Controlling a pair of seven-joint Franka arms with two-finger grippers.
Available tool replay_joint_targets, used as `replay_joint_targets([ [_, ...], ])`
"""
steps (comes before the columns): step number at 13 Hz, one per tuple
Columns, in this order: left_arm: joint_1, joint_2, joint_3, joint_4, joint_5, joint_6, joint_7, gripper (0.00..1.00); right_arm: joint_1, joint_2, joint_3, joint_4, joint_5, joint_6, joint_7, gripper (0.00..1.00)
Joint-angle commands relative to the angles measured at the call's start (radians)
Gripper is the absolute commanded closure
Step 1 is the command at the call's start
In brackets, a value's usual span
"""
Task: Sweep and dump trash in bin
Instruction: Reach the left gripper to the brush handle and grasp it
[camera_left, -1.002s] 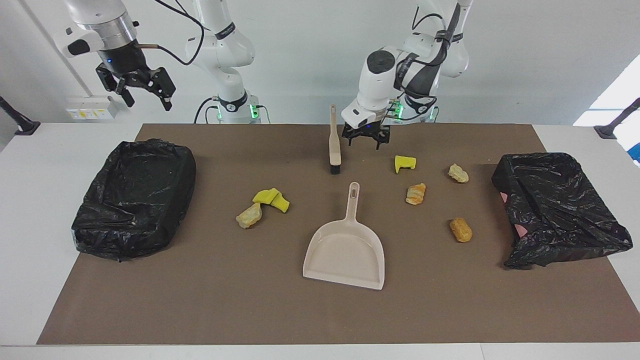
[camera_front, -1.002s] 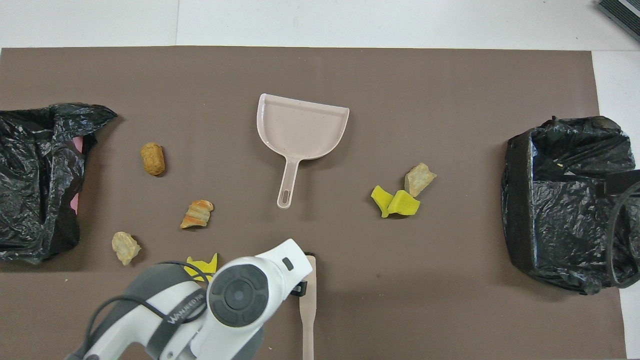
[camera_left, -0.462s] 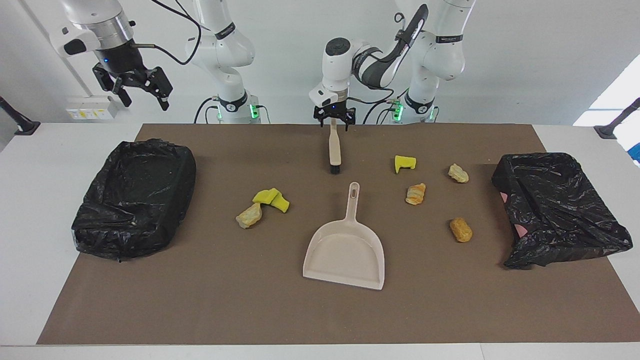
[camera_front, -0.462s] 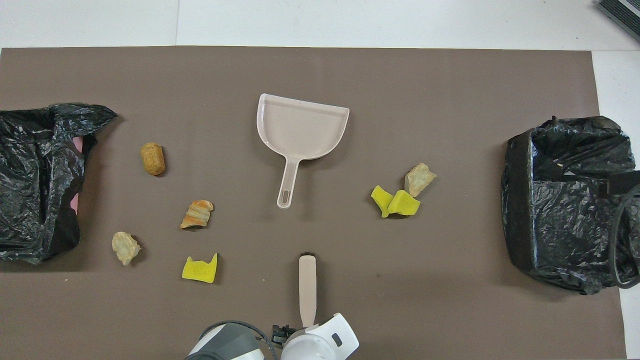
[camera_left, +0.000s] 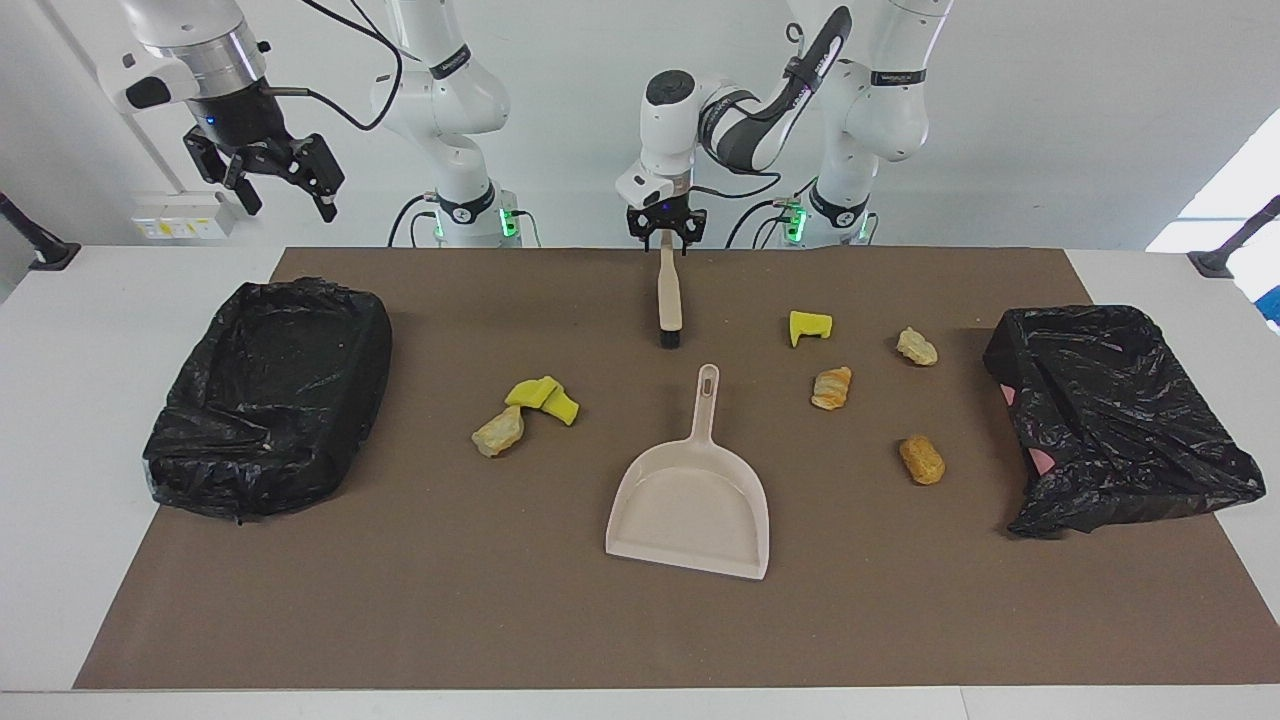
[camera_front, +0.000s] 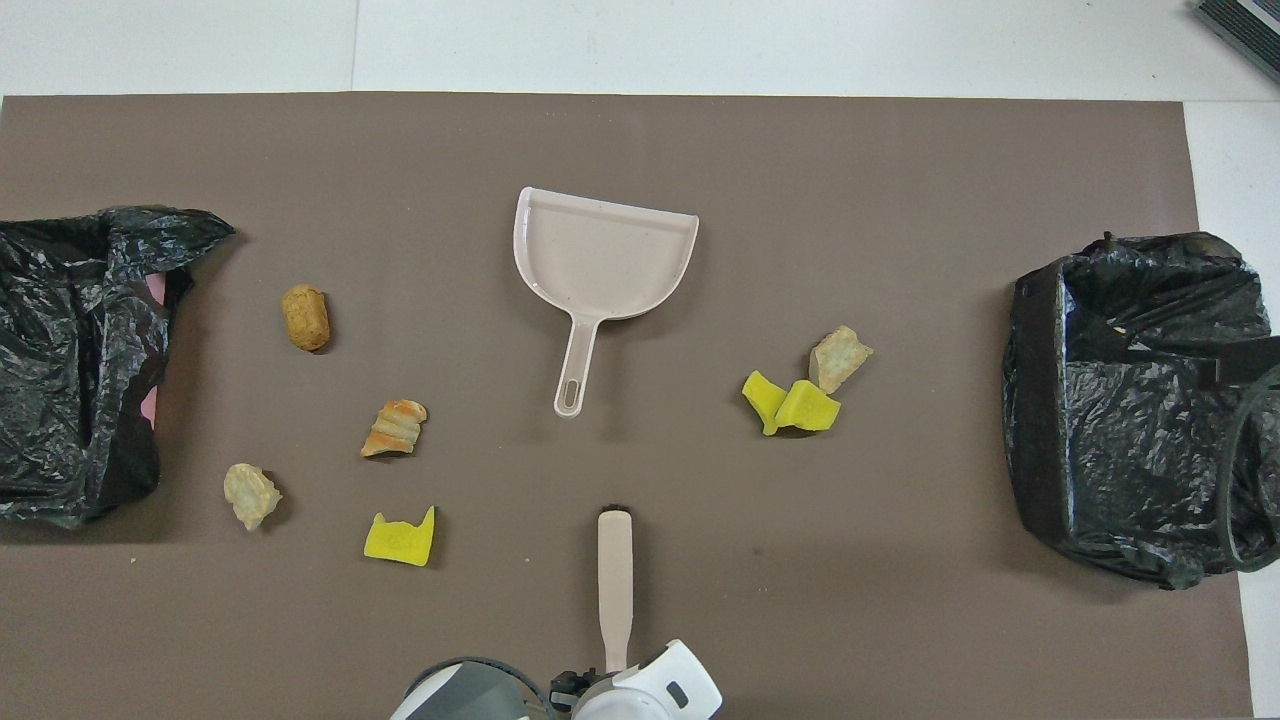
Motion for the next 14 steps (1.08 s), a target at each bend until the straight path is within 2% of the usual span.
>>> replay_joint_targets([
  [1,-0.023,-0.044,0.021,-0.037,-0.003,-0.033,-0.017,0.7,-0.004,-0.01,-0.002,-0.018,0.004,0.019,-0.033,0.0],
  [2,-0.021,-0.045,0.021,-0.037,-0.003,-0.041,-0.011,0.7,-0.002,-0.01,-0.002,-0.018,0.004,0.019,-0.033,0.0],
  [3,-0.02,-0.047,0.021,-0.039,-0.003,-0.056,-0.003,0.76,-0.002,-0.01,-0.002,-0.018,0.004,0.02,-0.031,0.0],
  [4,-0.015,-0.045,0.021,-0.037,-0.003,-0.064,0.0,0.96,-0.002,-0.01,-0.002,-0.021,0.004,0.019,-0.033,0.0],
  [5,-0.012,-0.045,0.023,-0.037,-0.003,-0.07,-0.001,1.0,-0.004,-0.008,-0.002,-0.02,0.004,0.013,-0.033,0.0],
  [9,0.057,-0.045,0.03,0.004,-0.003,-0.185,0.029,1.0,-0.002,-0.013,-0.002,-0.023,0.004,-0.018,-0.031,0.0],
  [12,0.172,-0.048,0.033,0.101,0.003,-0.368,0.034,1.0,-0.007,-0.016,-0.003,-0.027,0.004,-0.039,-0.031,0.0],
  [14,0.246,-0.061,0.035,0.145,0.029,-0.435,0.028,1.0,-0.005,-0.016,-0.002,-0.027,0.004,-0.049,-0.031,0.0],
])
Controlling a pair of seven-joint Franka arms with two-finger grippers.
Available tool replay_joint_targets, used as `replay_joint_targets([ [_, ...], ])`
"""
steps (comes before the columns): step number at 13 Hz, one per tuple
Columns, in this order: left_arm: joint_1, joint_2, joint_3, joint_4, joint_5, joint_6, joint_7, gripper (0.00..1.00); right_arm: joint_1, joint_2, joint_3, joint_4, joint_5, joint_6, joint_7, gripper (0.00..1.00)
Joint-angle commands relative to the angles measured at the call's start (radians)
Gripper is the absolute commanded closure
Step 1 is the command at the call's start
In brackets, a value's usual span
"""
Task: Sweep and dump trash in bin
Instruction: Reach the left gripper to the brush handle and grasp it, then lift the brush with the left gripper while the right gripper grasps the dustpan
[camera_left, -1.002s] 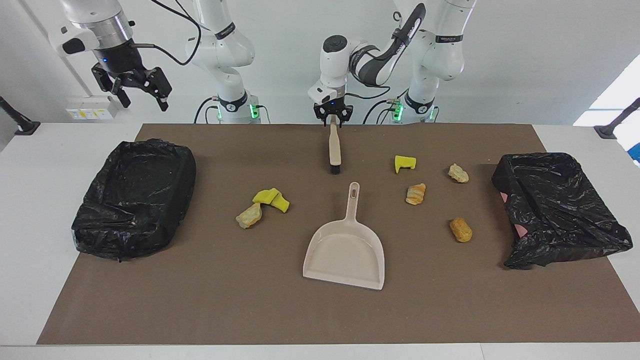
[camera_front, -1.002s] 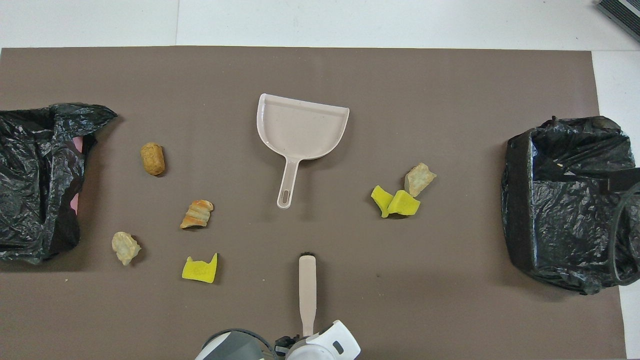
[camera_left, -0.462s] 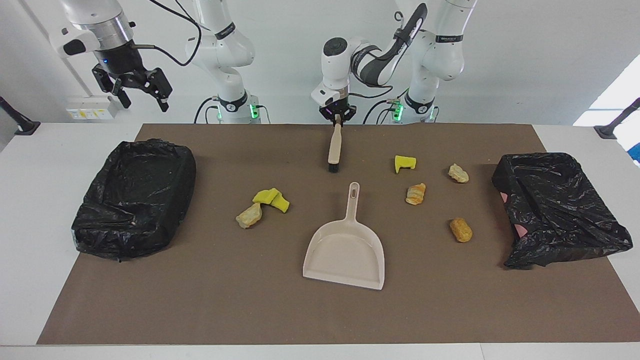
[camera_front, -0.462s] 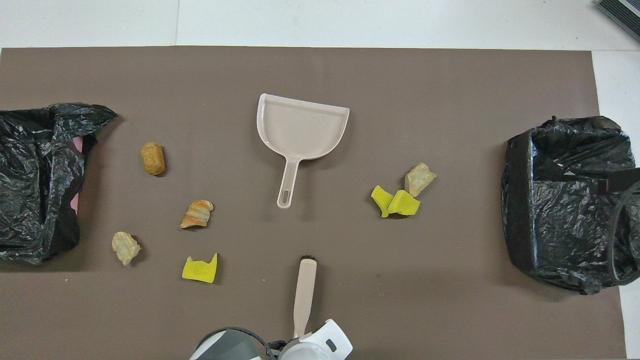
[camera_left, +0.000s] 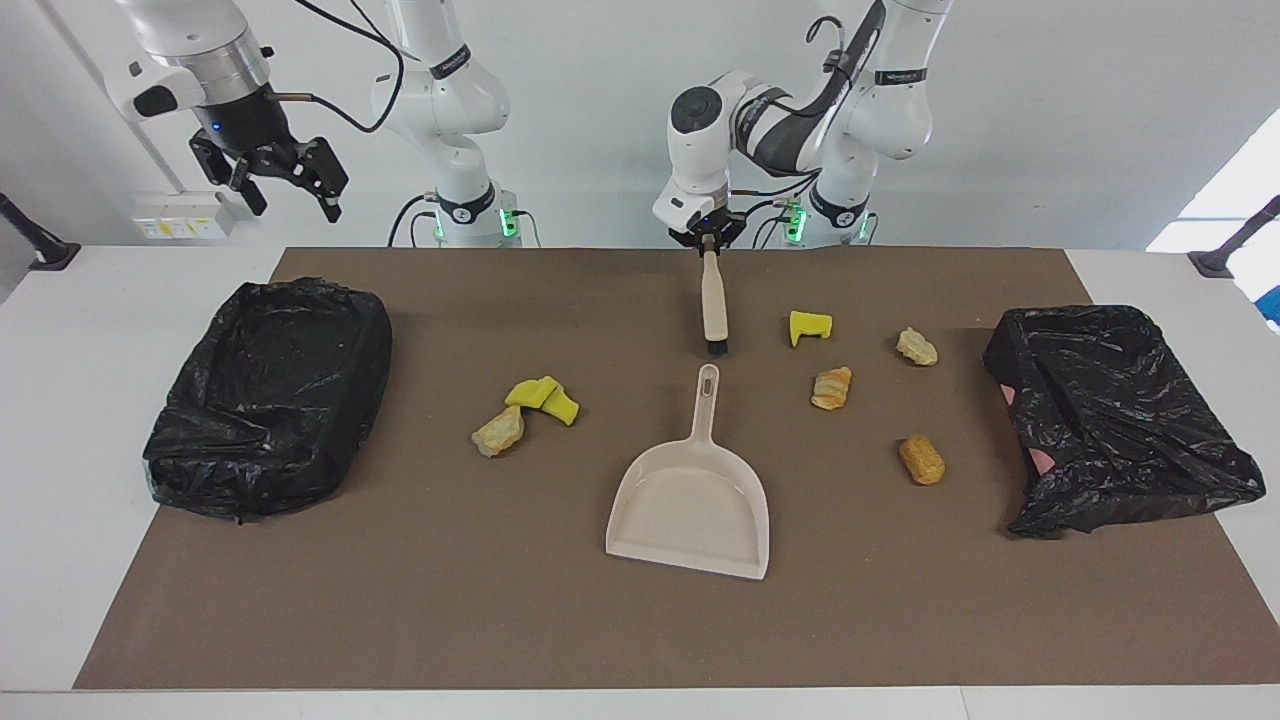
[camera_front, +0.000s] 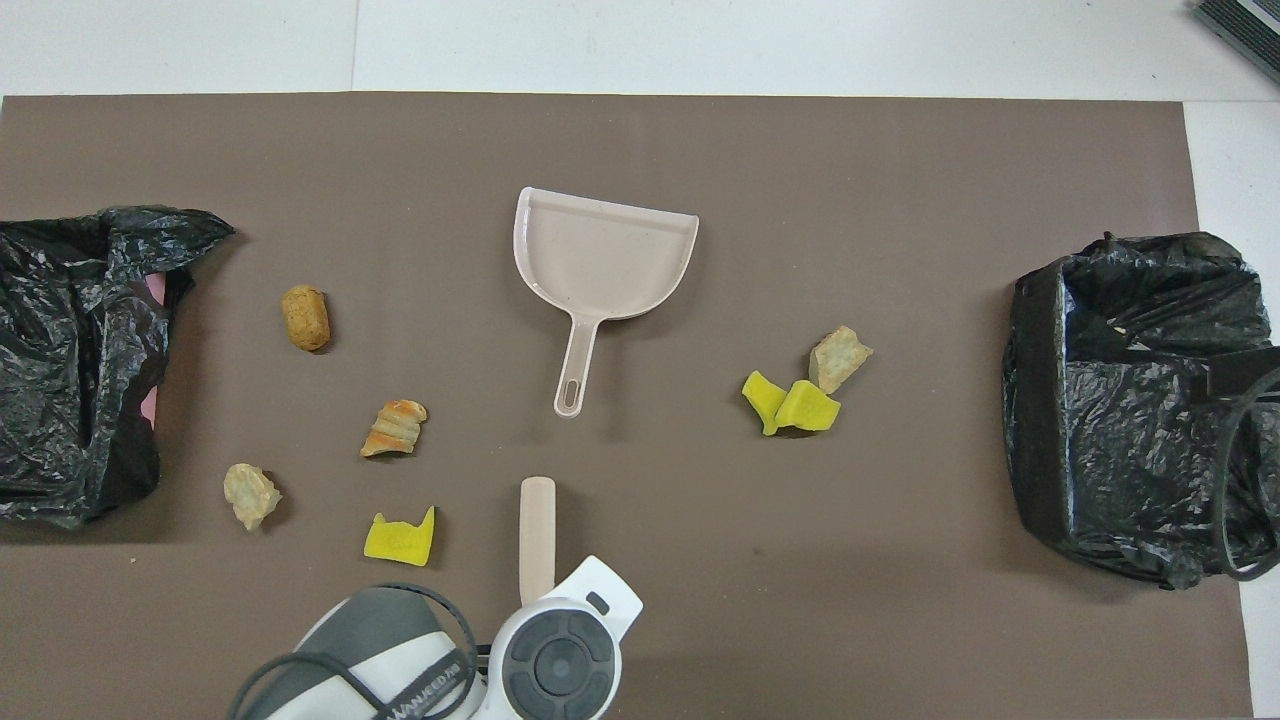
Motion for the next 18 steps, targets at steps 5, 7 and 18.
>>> replay_joint_targets([
  [5,0.325,-0.022,-0.005,0.127,0.137,-0.221,-0.002,1.0,0.028,-0.016,0.011,-0.025,0.011,-0.034,-0.016,0.0],
  [7,0.431,-0.02,-0.005,0.12,0.195,-0.229,-0.002,1.0,0.088,0.02,0.012,-0.025,0.017,0.038,0.038,0.0],
  [18,0.75,-0.264,-0.011,-0.252,0.211,-0.046,0.092,1.0,0.514,0.474,0.018,0.019,0.099,0.569,0.593,0.0],
])
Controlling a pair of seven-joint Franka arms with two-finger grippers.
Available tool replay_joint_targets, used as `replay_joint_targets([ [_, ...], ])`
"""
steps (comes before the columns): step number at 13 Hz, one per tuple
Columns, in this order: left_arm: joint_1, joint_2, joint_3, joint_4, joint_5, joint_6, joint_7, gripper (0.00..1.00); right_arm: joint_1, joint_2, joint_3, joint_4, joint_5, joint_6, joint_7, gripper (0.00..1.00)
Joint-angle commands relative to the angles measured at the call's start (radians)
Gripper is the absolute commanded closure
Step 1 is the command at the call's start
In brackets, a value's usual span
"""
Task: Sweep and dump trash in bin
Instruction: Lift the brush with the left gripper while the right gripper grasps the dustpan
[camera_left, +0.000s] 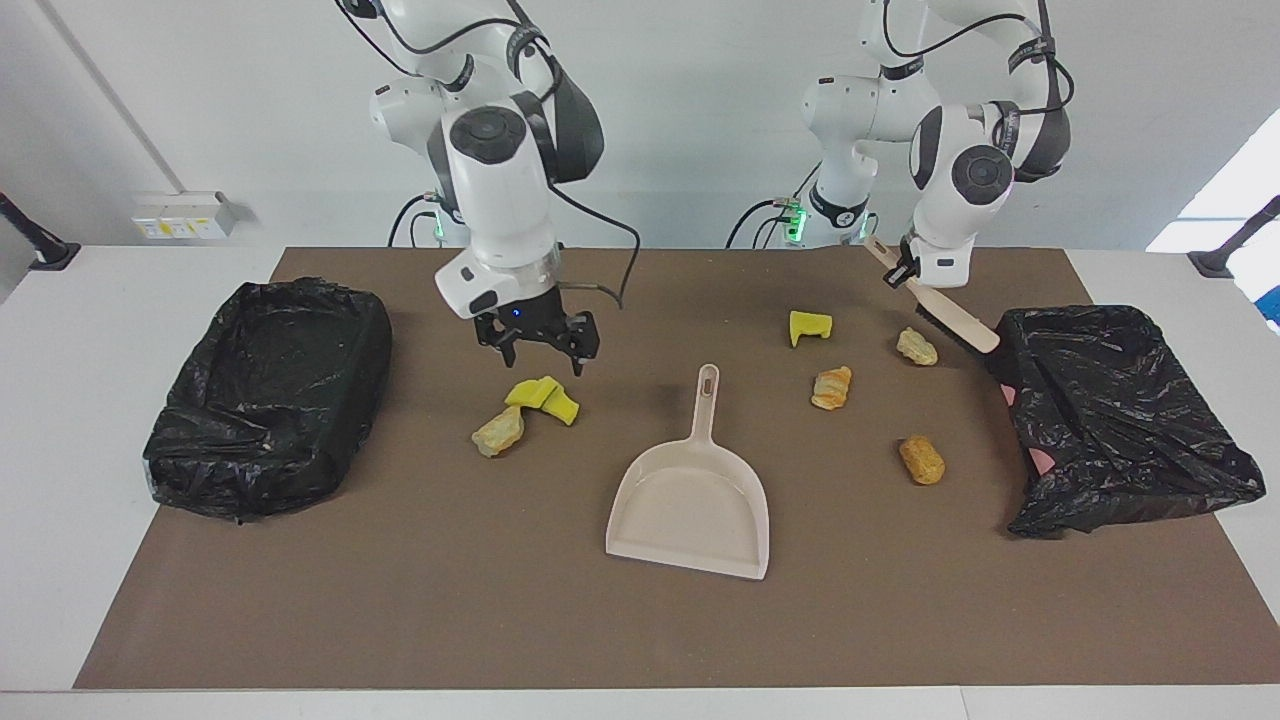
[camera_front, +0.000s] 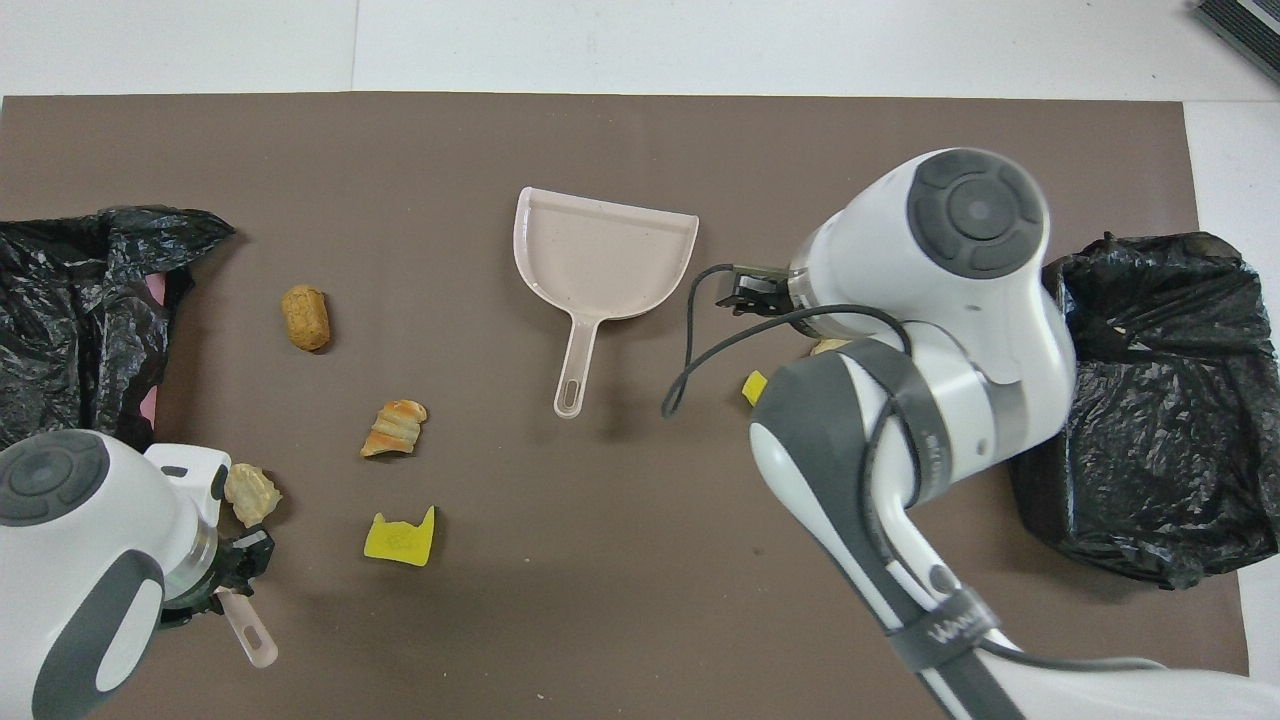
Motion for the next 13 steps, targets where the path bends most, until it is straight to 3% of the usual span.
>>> replay_joint_targets([
  [1,-0.059,-0.079,-0.016,-0.07,0.008,0.048,0.041,1.0,0.077,0.102,-0.003,0.089,0.039,0.033,0.116,0.0],
  [3,-0.174,-0.078,-0.014,-0.067,-0.034,0.058,0.038,1.0,0.142,0.191,-0.003,0.145,0.041,0.087,0.258,0.0],
  [5,-0.281,-0.079,-0.014,-0.063,-0.077,0.077,0.036,1.0,0.188,0.238,0.0,0.147,0.027,0.132,0.255,0.0],
  [7,-0.306,-0.071,-0.014,-0.061,-0.147,0.15,0.041,1.0,0.196,0.247,0.003,0.142,0.049,0.133,0.18,0.0],
  [10,-0.288,-0.039,-0.004,0.036,-0.155,0.129,0.074,1.0,0.2,0.247,0.009,0.131,0.102,0.142,0.134,0.0],
  [13,-0.185,-0.002,-0.002,0.133,-0.157,0.077,0.189,1.0,0.208,0.253,0.026,0.119,0.099,0.147,0.109,0.0],
])
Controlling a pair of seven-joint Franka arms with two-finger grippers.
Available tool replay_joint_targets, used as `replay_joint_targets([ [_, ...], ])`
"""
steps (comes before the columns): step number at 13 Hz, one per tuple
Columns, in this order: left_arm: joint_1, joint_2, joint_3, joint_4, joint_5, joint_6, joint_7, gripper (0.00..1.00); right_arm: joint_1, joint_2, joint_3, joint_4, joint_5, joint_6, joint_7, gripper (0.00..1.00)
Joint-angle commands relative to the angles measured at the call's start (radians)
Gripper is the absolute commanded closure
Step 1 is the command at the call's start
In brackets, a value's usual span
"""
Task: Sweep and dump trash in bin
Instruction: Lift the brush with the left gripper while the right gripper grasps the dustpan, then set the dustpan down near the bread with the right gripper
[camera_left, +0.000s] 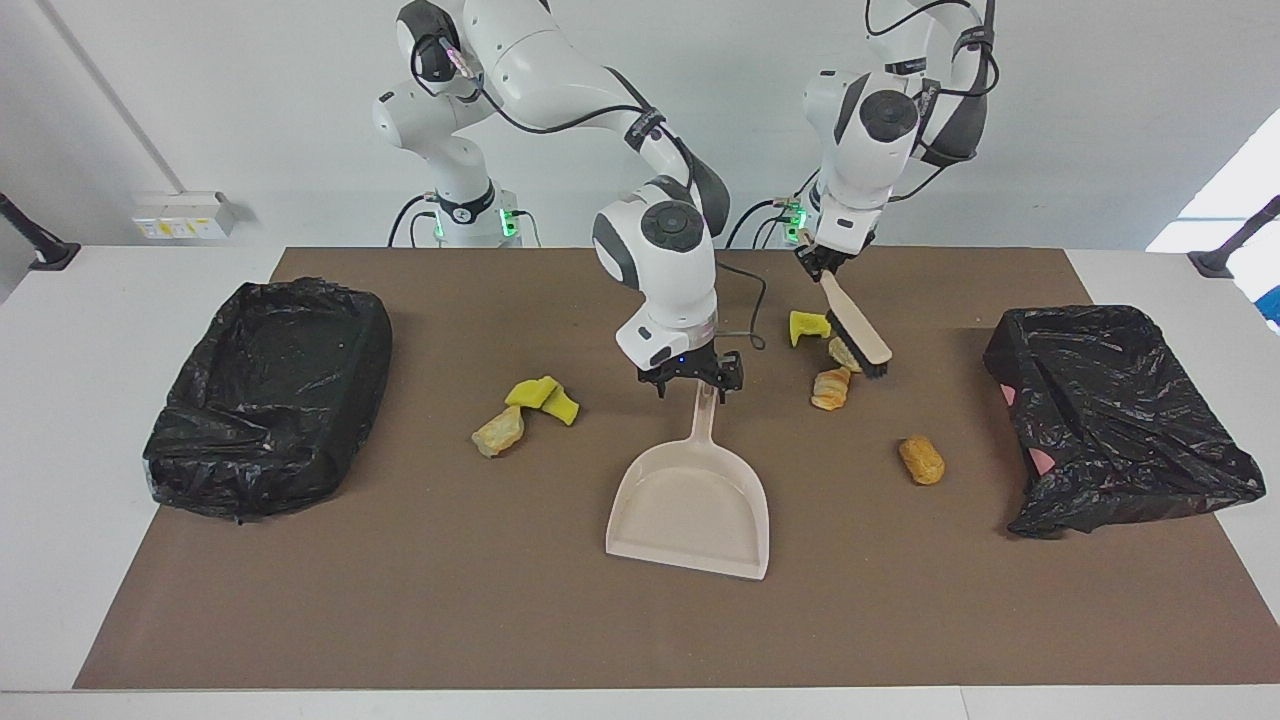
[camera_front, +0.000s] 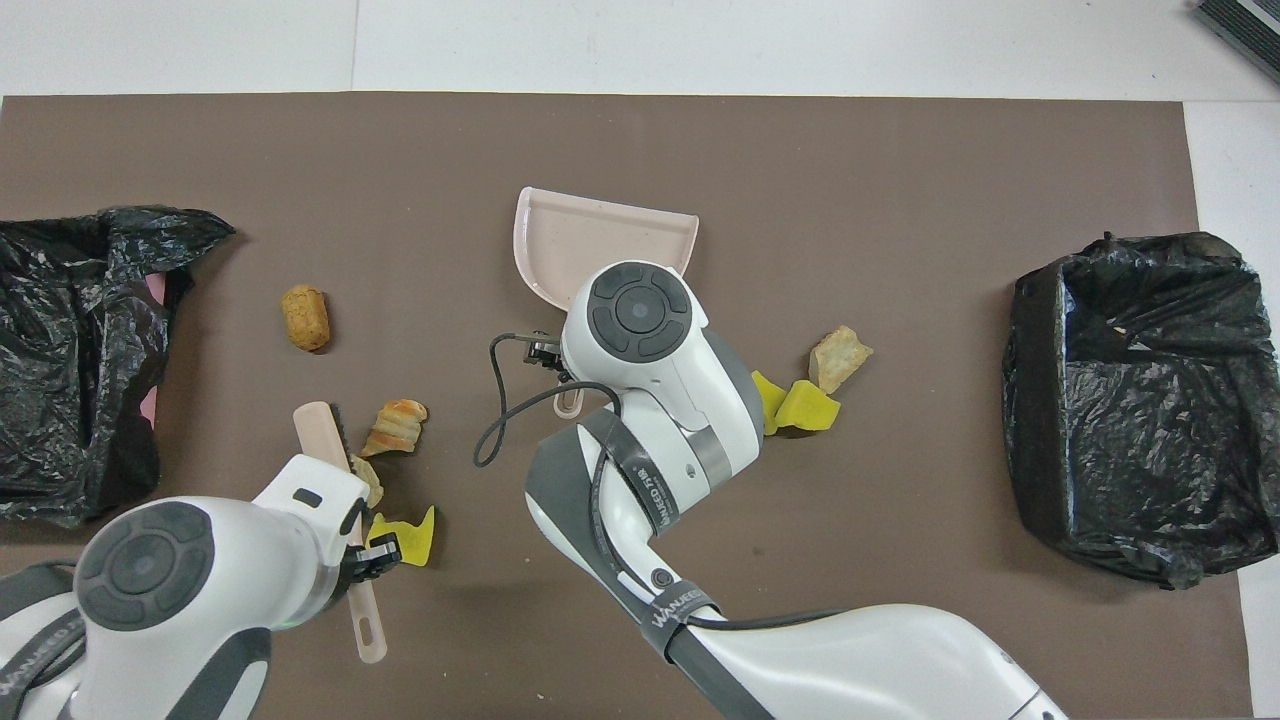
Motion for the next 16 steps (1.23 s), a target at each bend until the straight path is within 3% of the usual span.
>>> replay_joint_targets([
  [1,0.108,0.048,0.001,0.071,-0.013,-0.038,0.144,1.0,-0.006,0.014,0.015,0.0,0.013,0.004,-0.062,0.0],
  [3,0.218,0.051,0.001,0.07,-0.013,-0.029,0.297,1.0,0.007,0.014,0.015,-0.019,0.007,-0.002,-0.074,0.0],
  [5,0.327,0.057,0.001,0.07,-0.013,-0.024,0.472,1.0,-0.004,0.015,0.015,-0.019,0.007,0.009,-0.074,0.24],
  [6,0.356,0.062,0.001,0.07,-0.013,-0.024,0.537,1.0,-0.003,0.015,0.014,-0.019,0.007,0.007,-0.074,0.38],
  [7,0.384,0.078,0.001,0.068,-0.013,-0.024,0.596,1.0,0.0,0.014,0.014,-0.017,0.004,0.006,-0.074,0.71],
  [8,0.393,0.092,0.001,0.059,-0.013,-0.014,0.652,1.0,-0.004,0.014,0.014,-0.016,-0.004,0.007,-0.073,0.98],
  [12,0.387,0.196,-0.001,0.089,-0.01,0.117,0.758,1.0,-0.006,-0.021,0.011,-0.012,-0.099,-0.016,-0.082,1.0],
  [14,0.39,0.262,-0.001,0.184,-0.01,0.106,0.76,1.0,-0.023,-0.075,0.014,-0.022,-0.076,-0.054,-0.247,1.0],
  [16,0.395,0.325,-0.001,0.276,0.0,0.112,0.776,1.0,-0.068,-0.161,0.014,-0.055,-0.038,-0.167,-0.461,1.0],
])
